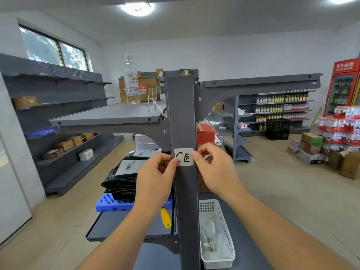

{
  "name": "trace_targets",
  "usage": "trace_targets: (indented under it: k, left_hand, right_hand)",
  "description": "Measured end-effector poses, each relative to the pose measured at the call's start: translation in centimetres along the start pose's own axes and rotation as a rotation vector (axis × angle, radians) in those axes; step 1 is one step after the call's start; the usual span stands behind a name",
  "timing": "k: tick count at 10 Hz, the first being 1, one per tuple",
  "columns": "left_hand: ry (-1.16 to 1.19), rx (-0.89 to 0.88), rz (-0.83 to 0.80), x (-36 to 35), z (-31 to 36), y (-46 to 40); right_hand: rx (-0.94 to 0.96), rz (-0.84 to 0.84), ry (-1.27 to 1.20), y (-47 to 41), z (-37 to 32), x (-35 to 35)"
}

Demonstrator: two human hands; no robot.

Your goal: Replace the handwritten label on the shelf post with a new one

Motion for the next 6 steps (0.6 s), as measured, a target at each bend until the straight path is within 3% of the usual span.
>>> trace_targets:
  k: [2, 6]
  left_hand:
    - [-0.061, -0.007, 0.054, 0.4, 1.3, -0.2]
    - [0.023, 0.114, 0.002, 0.4, 0.2, -0.6]
  right_hand:
    - [0.009, 0.022, 0.064, 0.0, -0.5, 0.3]
    - [-0.025, 0.008, 0.105, 0.8, -0.7, 2.2]
Point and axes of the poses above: each hand's wrist, its own y-axis away from the middle knuckle, its own x-axis out of the back of the hand, z = x × y, the point moved 10 cm from there along -y, towards the middle knuckle, and after that the axes turned 13 degrees about x, right-handed, at the moved point
